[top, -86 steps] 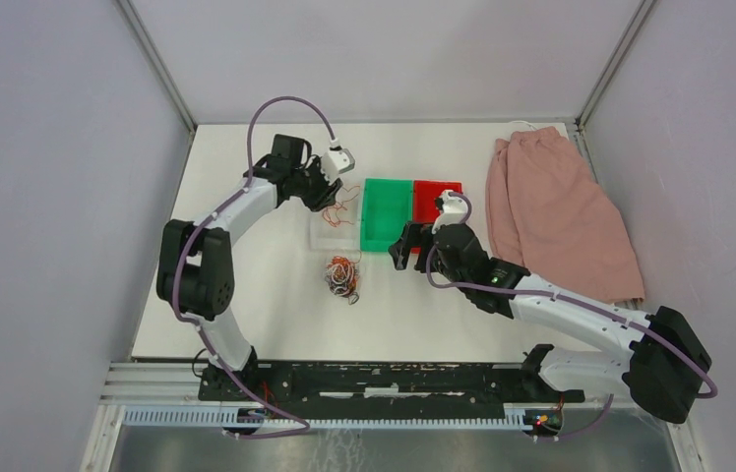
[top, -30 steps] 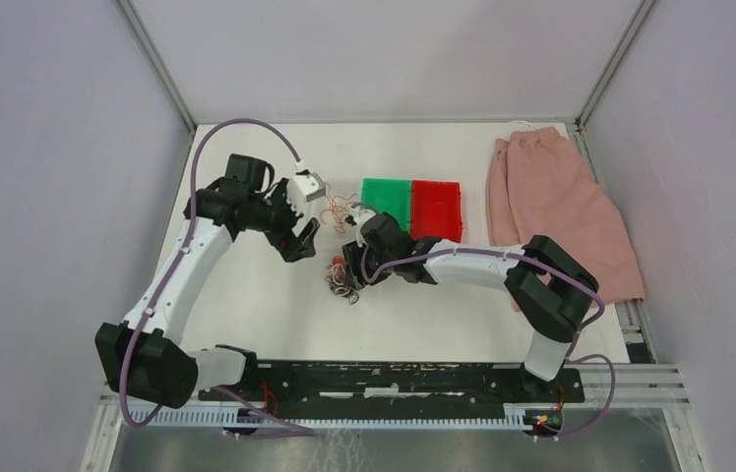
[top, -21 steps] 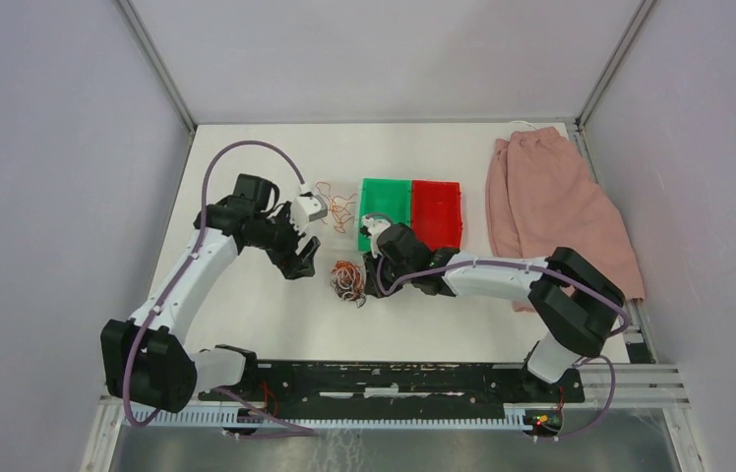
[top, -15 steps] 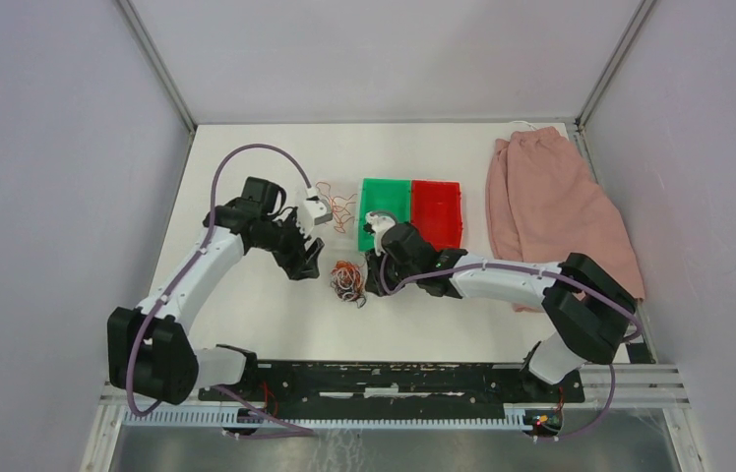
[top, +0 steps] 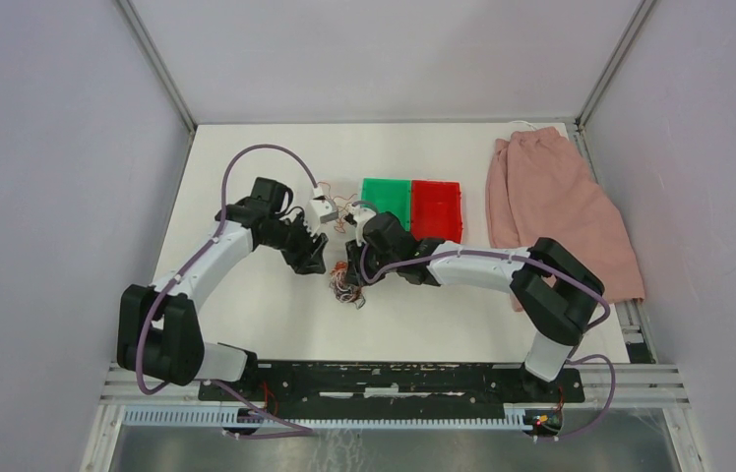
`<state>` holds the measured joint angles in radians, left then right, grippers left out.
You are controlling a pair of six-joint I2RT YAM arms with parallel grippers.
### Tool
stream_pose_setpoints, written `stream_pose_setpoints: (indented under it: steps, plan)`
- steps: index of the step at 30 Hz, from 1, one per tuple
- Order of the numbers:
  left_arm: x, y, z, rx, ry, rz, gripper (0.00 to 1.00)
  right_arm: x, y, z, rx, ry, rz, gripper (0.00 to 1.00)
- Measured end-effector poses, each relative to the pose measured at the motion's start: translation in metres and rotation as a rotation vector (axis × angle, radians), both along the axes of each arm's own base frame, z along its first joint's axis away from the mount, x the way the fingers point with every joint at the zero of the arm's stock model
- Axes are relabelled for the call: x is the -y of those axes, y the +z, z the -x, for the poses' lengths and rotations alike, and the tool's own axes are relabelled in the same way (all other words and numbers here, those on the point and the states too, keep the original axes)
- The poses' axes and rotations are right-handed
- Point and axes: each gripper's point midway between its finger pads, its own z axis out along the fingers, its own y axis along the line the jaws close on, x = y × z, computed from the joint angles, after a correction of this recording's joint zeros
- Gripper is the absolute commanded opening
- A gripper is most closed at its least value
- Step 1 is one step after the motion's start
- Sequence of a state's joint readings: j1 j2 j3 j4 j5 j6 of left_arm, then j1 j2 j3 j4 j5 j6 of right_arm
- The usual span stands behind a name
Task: Untangle the cables
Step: Untie the cable.
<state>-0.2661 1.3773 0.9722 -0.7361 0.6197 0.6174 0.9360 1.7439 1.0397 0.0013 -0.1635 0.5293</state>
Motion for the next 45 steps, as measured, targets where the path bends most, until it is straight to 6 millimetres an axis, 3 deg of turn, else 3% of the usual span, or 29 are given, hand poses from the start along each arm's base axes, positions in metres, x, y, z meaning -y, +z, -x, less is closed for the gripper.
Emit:
stream_pose_setpoints:
  steps: [6,13,14,16,19,25,29,32,38,41,45]
  plan:
    - [0.002,-0.009,0.010,-0.031,-0.016,0.019,0.60,0.002,-0.003,0.009,-0.017,0.037,-0.005,0.01]
    - [0.008,-0.014,0.021,-0.038,-0.048,0.060,0.62,0.027,-0.010,0.033,-0.043,0.060,0.011,0.01]
    - [0.010,-0.013,0.023,-0.038,-0.056,0.065,0.62,0.028,-0.009,0.034,-0.042,0.064,0.009,0.04]
    - [0.014,-0.012,0.024,-0.033,-0.071,0.073,0.61,0.028,-0.005,0.035,-0.040,0.070,0.002,0.25]
    - [0.018,-0.011,0.024,-0.027,-0.084,0.075,0.57,0.031,0.002,0.036,-0.040,0.072,-0.007,0.43]
    - [0.019,-0.001,0.020,-0.010,-0.087,0.078,0.52,0.046,0.027,0.017,-0.027,0.004,-0.045,0.58]
    - [0.020,0.007,0.018,0.008,-0.093,0.080,0.52,0.054,0.033,0.001,-0.014,-0.061,-0.026,0.62]
    - [0.019,0.009,0.020,0.008,-0.095,0.079,0.52,0.055,0.027,-0.001,-0.025,-0.070,-0.008,0.62]
    - [0.018,0.016,0.022,-0.003,-0.097,0.073,0.53,0.054,-0.013,-0.001,-0.092,-0.071,0.071,0.55]
    - [0.019,0.021,0.020,0.008,-0.098,0.076,0.53,0.052,-0.026,-0.002,-0.116,-0.077,0.088,0.48]
    - [0.018,0.026,0.021,0.020,-0.104,0.076,0.53,0.045,-0.027,-0.008,-0.119,-0.087,0.058,0.32]
